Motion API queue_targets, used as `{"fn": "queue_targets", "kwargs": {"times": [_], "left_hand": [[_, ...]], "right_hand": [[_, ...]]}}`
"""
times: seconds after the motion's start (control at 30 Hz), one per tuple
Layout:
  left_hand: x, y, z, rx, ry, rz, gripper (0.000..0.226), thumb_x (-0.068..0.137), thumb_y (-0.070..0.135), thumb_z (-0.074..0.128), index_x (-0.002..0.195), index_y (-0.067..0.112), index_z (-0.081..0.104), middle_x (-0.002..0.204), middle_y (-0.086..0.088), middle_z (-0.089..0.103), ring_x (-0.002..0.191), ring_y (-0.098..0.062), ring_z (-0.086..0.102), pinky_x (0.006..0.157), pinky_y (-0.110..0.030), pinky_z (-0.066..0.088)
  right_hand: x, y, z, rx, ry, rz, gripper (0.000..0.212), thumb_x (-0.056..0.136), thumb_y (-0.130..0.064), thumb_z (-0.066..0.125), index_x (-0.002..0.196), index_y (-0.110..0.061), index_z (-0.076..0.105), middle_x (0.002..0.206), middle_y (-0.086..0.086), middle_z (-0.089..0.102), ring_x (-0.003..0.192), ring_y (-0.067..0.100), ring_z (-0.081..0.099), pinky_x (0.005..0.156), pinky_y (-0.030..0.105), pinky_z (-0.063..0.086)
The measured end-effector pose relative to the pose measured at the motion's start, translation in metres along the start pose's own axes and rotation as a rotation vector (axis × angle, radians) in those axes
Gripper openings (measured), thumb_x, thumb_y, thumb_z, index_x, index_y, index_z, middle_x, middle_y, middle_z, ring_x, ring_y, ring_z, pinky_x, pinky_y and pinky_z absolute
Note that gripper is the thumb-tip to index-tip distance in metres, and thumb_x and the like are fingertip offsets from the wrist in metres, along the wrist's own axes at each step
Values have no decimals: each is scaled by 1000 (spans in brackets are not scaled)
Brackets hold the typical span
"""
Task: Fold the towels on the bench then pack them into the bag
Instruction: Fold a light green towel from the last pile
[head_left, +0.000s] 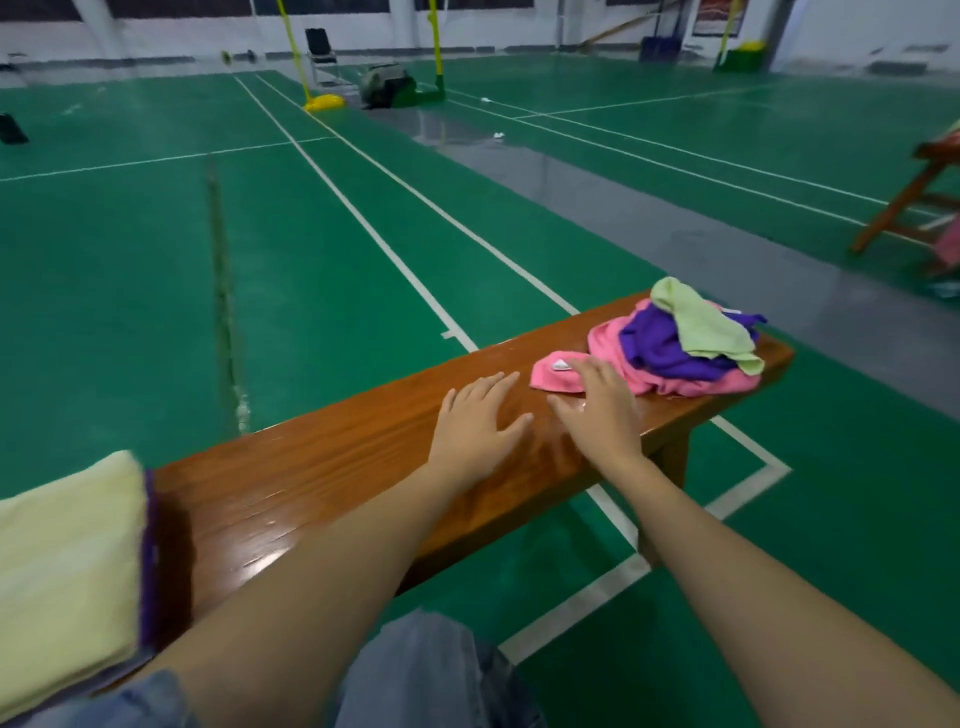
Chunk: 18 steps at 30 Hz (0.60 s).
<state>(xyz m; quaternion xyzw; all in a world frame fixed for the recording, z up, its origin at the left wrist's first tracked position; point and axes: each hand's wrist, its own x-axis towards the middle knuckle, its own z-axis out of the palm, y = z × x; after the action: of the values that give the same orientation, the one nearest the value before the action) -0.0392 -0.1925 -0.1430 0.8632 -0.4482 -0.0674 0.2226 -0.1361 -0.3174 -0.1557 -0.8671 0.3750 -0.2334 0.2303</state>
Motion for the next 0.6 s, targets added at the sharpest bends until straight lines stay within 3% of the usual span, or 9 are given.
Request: {"fn": "queue_targets", "kwargs": {"times": [0.3,0.5,0.6], "left_hand": [[59,47,43,-92,-4,138,54,93,51,46,143,33,34,151,8,33,140,-12,26,116,-40,8],[75,56,63,-158,-2,198,53,93,50,47,142,32,36,148,8,38,138,-12,30,115,-39,17],[74,54,64,-153,-39,192,53,94,48,45,143,32,35,150,7,35,140,-13,27,116,-40,14]], "right_hand": [[49,62,-24,-180,228,236,52,91,-35,58,138,-19,42,151,11,25,140,28,22,116,44,21],[71,91,-28,-255,155,326,52,93,-40,52,141,-26,39,157,12,9,145,31,7,117,49,9],[82,100,-28,-222,115,343,55,93,-40,53,143,-25,36,157,11,12,145,32,8,116,50,12]]}}
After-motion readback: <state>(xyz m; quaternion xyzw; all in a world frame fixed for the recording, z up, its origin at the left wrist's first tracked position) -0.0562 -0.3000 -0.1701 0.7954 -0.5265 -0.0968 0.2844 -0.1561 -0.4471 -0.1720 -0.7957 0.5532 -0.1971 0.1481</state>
